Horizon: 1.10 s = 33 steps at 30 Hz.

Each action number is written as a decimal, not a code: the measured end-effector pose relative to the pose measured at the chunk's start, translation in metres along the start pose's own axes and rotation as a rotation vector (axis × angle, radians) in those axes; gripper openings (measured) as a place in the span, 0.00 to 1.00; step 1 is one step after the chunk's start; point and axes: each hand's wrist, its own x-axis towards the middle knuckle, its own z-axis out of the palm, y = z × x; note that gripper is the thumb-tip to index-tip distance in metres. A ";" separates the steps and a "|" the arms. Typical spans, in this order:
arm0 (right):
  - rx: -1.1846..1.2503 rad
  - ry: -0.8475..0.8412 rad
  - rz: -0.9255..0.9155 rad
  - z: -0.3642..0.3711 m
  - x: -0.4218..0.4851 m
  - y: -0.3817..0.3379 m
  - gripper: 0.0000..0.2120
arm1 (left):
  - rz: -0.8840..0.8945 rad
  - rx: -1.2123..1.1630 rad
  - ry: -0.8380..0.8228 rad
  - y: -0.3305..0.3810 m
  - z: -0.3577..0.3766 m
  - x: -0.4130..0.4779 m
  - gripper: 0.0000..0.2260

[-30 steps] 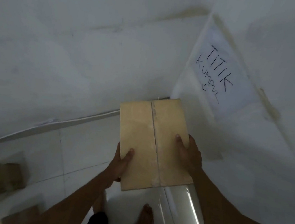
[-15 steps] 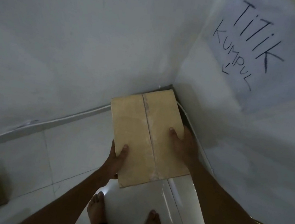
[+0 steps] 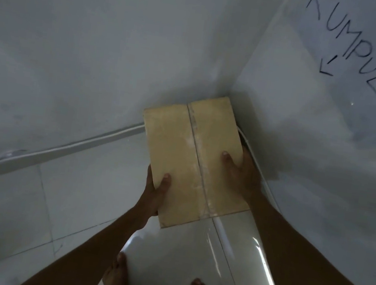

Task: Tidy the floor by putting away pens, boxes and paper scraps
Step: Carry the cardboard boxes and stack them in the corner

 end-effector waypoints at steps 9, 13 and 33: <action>-0.050 -0.016 0.013 0.002 0.015 0.010 0.35 | 0.022 -0.007 0.043 -0.009 0.006 0.011 0.23; 0.011 0.120 0.071 -0.004 0.000 0.015 0.37 | -0.093 -0.070 0.019 -0.009 0.003 0.012 0.26; 0.965 0.205 0.839 0.041 -0.044 0.034 0.43 | -0.029 -0.108 0.009 0.033 0.003 0.038 0.23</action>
